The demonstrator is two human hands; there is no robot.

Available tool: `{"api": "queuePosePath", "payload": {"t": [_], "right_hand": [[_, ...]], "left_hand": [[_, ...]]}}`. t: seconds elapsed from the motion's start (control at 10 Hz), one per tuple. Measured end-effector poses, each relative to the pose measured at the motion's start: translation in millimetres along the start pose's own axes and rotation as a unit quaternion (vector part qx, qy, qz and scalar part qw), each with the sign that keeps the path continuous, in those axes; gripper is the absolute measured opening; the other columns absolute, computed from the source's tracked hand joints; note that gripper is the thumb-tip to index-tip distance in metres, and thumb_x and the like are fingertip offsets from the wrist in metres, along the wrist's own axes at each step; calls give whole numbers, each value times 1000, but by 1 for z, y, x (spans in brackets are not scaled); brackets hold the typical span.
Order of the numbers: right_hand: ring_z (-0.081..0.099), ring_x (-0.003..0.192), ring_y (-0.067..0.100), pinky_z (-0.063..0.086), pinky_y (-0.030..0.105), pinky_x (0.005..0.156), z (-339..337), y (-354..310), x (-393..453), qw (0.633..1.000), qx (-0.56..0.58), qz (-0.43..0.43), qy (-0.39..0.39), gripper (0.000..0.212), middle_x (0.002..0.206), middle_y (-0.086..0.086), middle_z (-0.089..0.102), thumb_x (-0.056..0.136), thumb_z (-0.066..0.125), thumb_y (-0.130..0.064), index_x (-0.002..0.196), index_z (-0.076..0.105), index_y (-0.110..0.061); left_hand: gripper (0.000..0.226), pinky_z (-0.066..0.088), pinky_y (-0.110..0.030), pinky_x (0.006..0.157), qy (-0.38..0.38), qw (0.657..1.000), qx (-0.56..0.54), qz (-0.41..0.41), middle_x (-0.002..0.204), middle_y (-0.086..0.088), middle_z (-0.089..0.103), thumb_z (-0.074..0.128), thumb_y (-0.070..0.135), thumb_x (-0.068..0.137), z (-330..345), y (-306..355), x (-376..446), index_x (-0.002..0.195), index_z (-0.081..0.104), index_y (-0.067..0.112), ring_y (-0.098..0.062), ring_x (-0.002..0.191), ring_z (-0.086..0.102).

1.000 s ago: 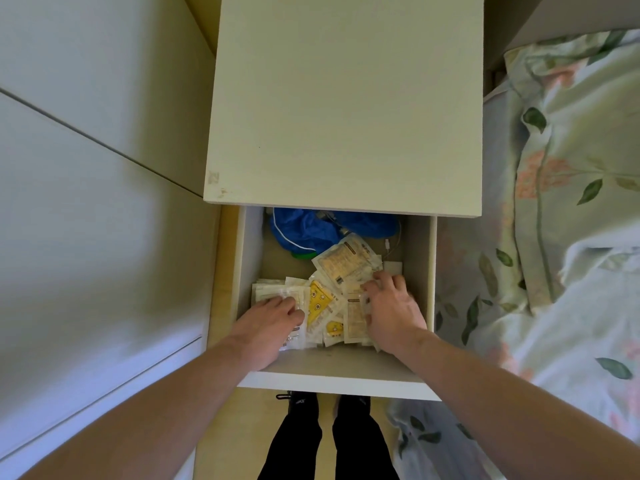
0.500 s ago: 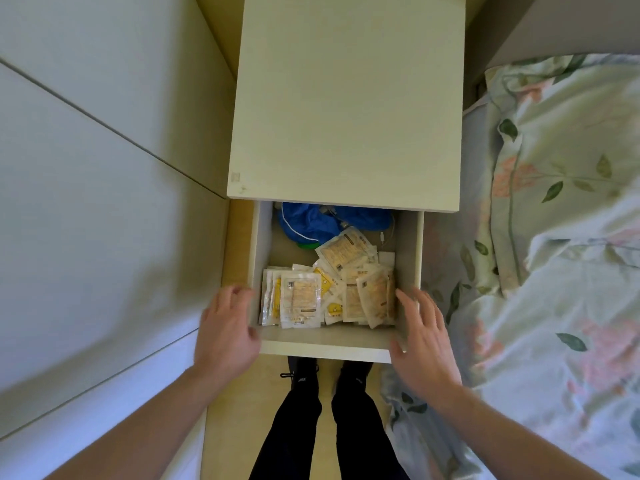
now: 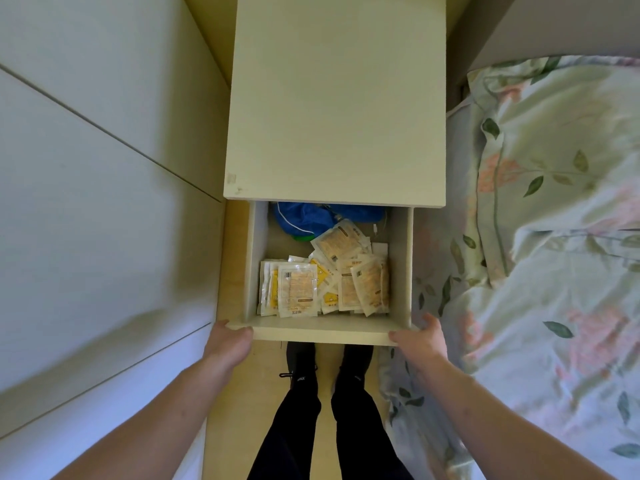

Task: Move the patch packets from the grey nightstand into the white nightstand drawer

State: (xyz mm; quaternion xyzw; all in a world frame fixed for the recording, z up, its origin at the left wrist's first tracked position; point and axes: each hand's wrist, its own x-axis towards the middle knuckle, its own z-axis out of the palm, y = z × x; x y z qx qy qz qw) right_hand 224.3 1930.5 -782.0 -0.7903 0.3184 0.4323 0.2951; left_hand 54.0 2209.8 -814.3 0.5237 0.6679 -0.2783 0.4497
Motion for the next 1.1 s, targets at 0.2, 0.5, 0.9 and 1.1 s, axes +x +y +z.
{"api": "queuePosePath", "payload": {"t": [0.2, 0.5, 0.9, 1.1], "right_hand": [[64, 111, 30, 56, 47, 99, -6, -30, 12, 998, 52, -23, 3, 92, 150, 10, 44, 88, 73, -12, 161, 18, -24], [47, 136, 31, 47, 41, 103, -6, -95, 15, 988, 70, -133, 47, 97, 160, 7, 35, 88, 73, -14, 162, 12, -28], [62, 123, 24, 51, 42, 100, -2, -152, 23, 971, 155, -178, 33, 123, 156, 6, 42, 75, 76, -20, 157, -13, -40], [62, 124, 22, 56, 35, 86, -10, -159, 15, 964, 165, -209, 21, 120, 165, -1, 27, 83, 77, -12, 158, -12, -42]], "left_hand": [[77, 53, -47, 100, 35, 998, -27, 50, 130, -12, 59, 70, 28, 88, 3, 34, 3, 153, 31, 16, -32, 115, 60], [104, 43, -46, 111, 52, 988, -22, 141, 158, -12, 31, 63, 13, 83, 4, 112, -12, 159, -8, 21, -34, 134, 46], [111, 54, -29, 64, 23, 969, -1, 246, 163, -5, 25, 57, 3, 85, 1, 178, -39, 155, -25, 30, -18, 90, 65], [110, 50, -25, 53, -12, 954, -18, 298, 166, 2, 20, 59, -7, 82, 1, 175, -52, 158, -10, 32, -17, 78, 66]]}}
